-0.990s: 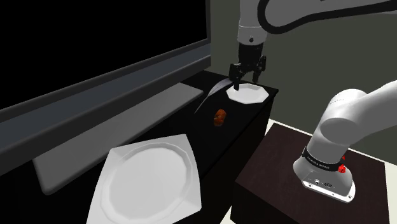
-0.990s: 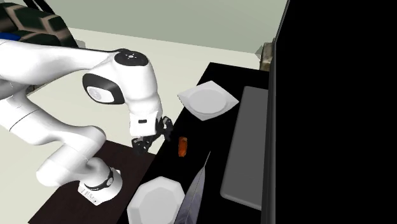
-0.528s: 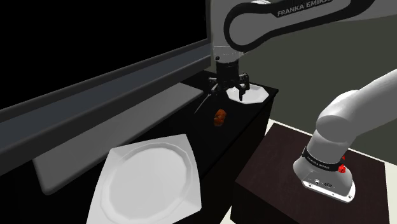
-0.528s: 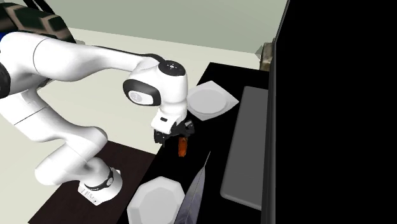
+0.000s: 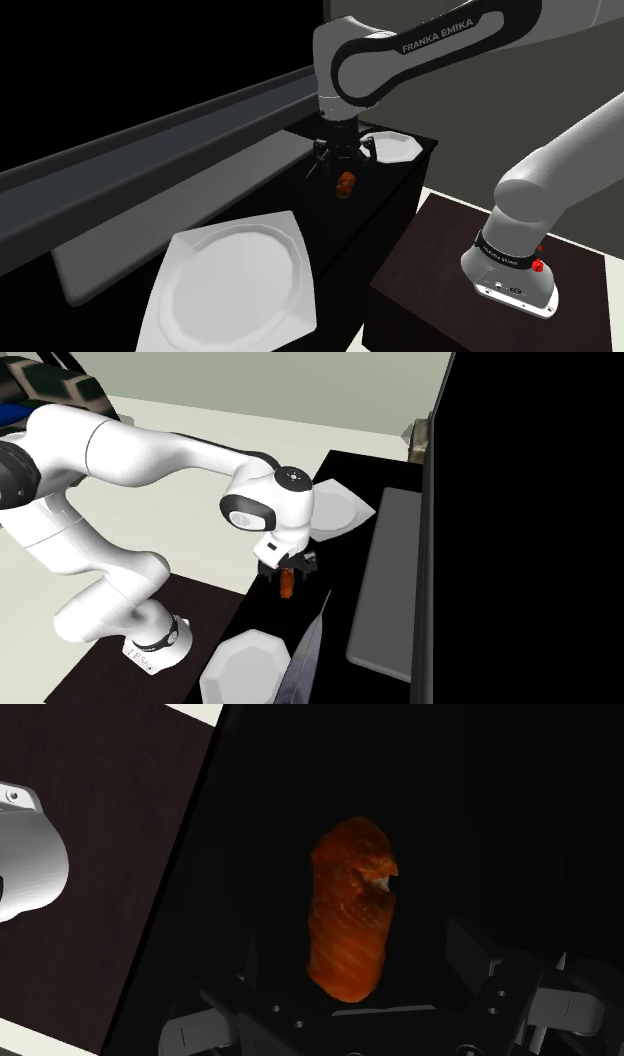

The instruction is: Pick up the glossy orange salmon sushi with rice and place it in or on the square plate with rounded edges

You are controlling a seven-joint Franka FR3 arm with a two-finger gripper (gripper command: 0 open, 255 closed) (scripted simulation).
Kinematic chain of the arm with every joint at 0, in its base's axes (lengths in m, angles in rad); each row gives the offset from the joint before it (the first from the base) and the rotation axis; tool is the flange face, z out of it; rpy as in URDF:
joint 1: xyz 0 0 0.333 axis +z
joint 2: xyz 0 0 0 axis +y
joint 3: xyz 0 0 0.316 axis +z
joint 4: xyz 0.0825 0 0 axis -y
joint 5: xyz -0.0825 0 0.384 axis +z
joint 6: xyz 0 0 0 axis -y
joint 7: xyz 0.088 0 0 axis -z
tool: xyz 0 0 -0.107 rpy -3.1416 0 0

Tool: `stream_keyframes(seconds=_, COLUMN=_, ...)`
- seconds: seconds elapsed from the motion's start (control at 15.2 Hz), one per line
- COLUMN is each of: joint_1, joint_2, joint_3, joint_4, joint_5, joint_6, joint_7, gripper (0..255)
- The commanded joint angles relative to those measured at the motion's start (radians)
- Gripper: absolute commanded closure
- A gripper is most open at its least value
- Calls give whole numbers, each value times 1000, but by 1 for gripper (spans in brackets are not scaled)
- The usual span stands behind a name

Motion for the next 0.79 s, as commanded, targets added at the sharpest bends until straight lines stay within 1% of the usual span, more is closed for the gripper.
stream_keyframes(seconds=0.0, joint_1=2, joint_2=2, joint_3=6, joint_4=-24, joint_5=5, joint_6=27, joint_7=1, gripper=0)
stream_keyframes(seconds=0.07, joint_1=3, joint_2=7, joint_3=12, joint_4=-42, joint_5=8, joint_6=49, joint_7=1, gripper=0)
stream_keyframes(seconds=0.59, joint_1=3, joint_2=7, joint_3=12, joint_4=-42, joint_5=8, joint_6=49, joint_7=1, gripper=0)
stream_keyframes(seconds=0.66, joint_1=3, joint_2=7, joint_3=12, joint_4=-42, joint_5=8, joint_6=49, joint_7=1, gripper=255)
stream_keyframes(seconds=0.73, joint_1=3, joint_2=7, joint_3=12, joint_4=-42, joint_5=8, joint_6=49, joint_7=1, gripper=255)
